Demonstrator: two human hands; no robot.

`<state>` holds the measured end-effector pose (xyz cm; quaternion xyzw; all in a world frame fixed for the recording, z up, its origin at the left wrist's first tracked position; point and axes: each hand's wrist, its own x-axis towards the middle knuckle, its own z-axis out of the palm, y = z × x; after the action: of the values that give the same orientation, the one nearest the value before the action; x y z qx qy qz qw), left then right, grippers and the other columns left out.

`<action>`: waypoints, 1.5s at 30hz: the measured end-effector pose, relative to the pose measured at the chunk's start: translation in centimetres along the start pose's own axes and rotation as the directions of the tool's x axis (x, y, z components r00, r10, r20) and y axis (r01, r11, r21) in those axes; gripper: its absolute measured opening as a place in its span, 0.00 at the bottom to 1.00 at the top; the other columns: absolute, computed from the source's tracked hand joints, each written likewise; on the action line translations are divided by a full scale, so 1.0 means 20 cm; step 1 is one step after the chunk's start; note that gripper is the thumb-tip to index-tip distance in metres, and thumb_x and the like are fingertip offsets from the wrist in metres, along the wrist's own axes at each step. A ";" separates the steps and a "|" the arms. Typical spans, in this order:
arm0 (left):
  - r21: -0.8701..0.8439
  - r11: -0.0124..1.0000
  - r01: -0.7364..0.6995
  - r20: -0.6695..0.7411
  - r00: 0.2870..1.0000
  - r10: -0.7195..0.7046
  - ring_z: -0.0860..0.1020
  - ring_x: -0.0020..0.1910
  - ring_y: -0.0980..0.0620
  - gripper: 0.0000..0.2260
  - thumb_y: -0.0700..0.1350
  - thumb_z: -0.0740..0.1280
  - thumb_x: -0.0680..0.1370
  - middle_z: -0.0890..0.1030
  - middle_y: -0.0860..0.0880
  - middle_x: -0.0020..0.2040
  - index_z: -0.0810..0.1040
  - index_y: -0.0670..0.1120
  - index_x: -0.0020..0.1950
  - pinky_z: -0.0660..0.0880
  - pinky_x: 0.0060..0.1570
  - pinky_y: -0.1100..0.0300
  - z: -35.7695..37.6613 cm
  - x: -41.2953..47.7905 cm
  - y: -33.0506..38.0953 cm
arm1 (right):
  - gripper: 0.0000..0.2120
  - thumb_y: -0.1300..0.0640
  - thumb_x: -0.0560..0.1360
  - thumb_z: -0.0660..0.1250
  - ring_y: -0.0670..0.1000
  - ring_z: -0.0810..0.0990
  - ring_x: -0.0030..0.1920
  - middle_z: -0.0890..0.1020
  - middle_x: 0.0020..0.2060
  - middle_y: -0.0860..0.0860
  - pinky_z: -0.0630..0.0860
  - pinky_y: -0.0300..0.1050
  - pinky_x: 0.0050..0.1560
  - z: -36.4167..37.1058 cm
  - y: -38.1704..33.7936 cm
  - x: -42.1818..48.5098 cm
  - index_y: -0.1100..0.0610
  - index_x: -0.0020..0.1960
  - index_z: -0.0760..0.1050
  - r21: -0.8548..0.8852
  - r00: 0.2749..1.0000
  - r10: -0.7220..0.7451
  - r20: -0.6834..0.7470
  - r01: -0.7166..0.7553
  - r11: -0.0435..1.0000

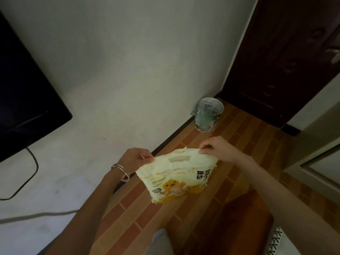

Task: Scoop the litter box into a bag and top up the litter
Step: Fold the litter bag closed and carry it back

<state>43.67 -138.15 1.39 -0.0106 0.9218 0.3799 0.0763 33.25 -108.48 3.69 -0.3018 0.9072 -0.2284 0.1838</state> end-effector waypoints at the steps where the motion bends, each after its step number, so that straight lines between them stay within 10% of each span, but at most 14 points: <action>1: 0.020 1.000 0.019 -0.010 1.000 -0.018 0.77 0.38 0.57 0.03 0.46 0.70 0.74 0.81 0.55 0.37 0.81 0.52 0.40 0.70 0.42 0.66 0.00 0.04 -0.01 | 0.03 0.53 0.74 0.67 0.40 0.77 0.41 0.79 0.38 0.40 0.73 0.37 0.43 -0.01 0.03 0.06 0.46 0.44 0.78 -0.001 1.000 -0.010 0.007 0.010 1.000; 25: -0.191 0.850 0.491 -0.127 0.846 -0.518 0.78 0.41 0.51 0.04 0.49 0.71 0.72 0.80 0.53 0.37 0.79 0.55 0.37 0.73 0.43 0.58 0.20 0.76 -0.58 | 0.05 0.56 0.74 0.66 0.42 0.77 0.40 0.82 0.43 0.48 0.72 0.33 0.40 0.26 0.46 1.32 0.54 0.49 0.77 -0.029 0.960 -0.126 0.252 0.137 0.990; 45: -0.266 0.681 0.682 -0.131 0.675 -0.726 0.77 0.42 0.50 0.02 0.47 0.70 0.74 0.79 0.52 0.39 0.82 0.50 0.43 0.73 0.47 0.56 0.99 1.27 -1.57 | 0.06 0.56 0.76 0.64 0.43 0.74 0.38 0.80 0.41 0.48 0.70 0.35 0.38 1.25 1.10 2.23 0.56 0.49 0.77 -0.089 0.892 -0.257 0.372 0.310 0.947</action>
<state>23.57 -145.74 -38.19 -0.4170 0.8060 0.4053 0.1108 1.44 -128.54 -37.16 -0.4800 0.8192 -0.1277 0.2868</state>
